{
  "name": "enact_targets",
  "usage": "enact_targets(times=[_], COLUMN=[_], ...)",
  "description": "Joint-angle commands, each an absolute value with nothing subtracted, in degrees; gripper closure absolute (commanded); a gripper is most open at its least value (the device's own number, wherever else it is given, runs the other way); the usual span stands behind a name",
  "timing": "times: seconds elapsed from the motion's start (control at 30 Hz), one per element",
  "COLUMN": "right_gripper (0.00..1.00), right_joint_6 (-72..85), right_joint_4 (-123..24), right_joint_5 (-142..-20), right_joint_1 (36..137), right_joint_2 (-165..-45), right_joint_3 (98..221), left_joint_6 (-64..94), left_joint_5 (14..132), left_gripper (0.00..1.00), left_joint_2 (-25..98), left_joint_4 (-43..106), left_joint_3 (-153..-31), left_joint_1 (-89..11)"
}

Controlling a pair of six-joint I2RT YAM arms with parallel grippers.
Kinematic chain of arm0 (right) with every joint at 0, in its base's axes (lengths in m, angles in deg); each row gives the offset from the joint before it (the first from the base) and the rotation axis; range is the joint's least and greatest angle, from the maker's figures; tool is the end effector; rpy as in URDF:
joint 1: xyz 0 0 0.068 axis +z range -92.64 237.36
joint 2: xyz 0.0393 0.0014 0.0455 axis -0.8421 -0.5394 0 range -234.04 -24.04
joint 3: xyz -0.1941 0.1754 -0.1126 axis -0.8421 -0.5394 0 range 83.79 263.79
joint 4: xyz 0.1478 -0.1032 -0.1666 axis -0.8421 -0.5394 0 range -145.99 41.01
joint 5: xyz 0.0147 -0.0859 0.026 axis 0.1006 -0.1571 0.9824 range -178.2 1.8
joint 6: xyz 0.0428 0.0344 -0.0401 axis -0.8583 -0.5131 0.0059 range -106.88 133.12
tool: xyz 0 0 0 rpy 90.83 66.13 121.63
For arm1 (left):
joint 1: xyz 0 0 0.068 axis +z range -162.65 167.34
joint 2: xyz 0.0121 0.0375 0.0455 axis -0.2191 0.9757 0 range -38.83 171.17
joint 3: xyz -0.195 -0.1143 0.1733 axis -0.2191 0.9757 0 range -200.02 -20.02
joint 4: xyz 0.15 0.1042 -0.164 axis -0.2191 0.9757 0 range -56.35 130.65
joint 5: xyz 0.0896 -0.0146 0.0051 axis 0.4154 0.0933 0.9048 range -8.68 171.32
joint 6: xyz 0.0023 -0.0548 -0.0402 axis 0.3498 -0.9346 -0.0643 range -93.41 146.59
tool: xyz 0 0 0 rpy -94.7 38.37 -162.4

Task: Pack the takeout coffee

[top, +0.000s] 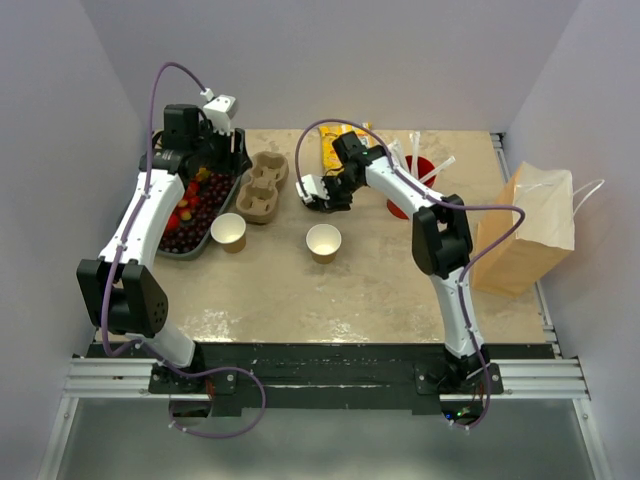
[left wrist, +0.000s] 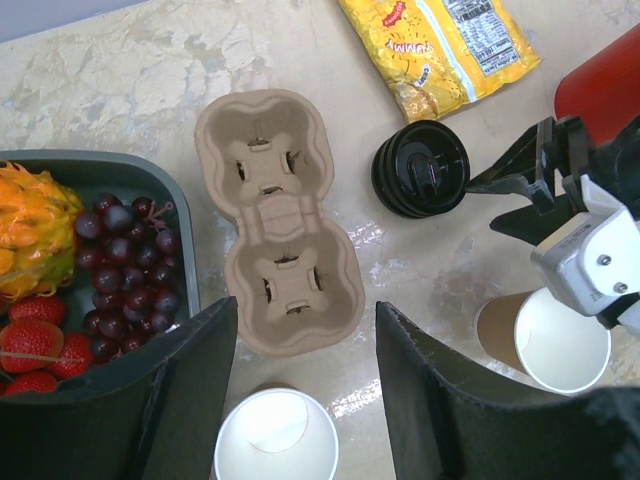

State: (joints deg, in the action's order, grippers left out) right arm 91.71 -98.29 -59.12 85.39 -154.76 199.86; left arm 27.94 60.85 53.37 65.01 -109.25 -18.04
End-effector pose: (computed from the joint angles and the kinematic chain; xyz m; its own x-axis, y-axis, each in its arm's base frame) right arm 0.4196 0.2533 0.2141 0.4304 -0.7414 -0.5149 -0.8958 -0.2811 -0.3442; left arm 0.3613 -0.0531 0.3671 -0.5525 0.0742 -0.8302 0.3886 0.9041 -0.1777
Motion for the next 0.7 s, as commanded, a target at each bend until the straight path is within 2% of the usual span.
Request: enact_targets(times=[0.0, 0.67], right_gripper=[0.51, 0.57], right_joint_6=[94.2, 91.6], right_joint_4=[-98.0, -94.4], right_joint_5=[-59.7, -61.2], right_joint_1=[86.3, 86.5], right_joint_2=[-155.3, -158.3], right_joint_3=[202.0, 203.8], left_joint_6=[29.1, 29.4], left_joint_5=[60.3, 60.0], left_gripper=[0.39, 0.38], left_joint_2=[52.3, 52.7], left_joint_4=[63.9, 64.1], left_joint_3=[-109.5, -109.2], left_joint_1=[-17.9, -17.9])
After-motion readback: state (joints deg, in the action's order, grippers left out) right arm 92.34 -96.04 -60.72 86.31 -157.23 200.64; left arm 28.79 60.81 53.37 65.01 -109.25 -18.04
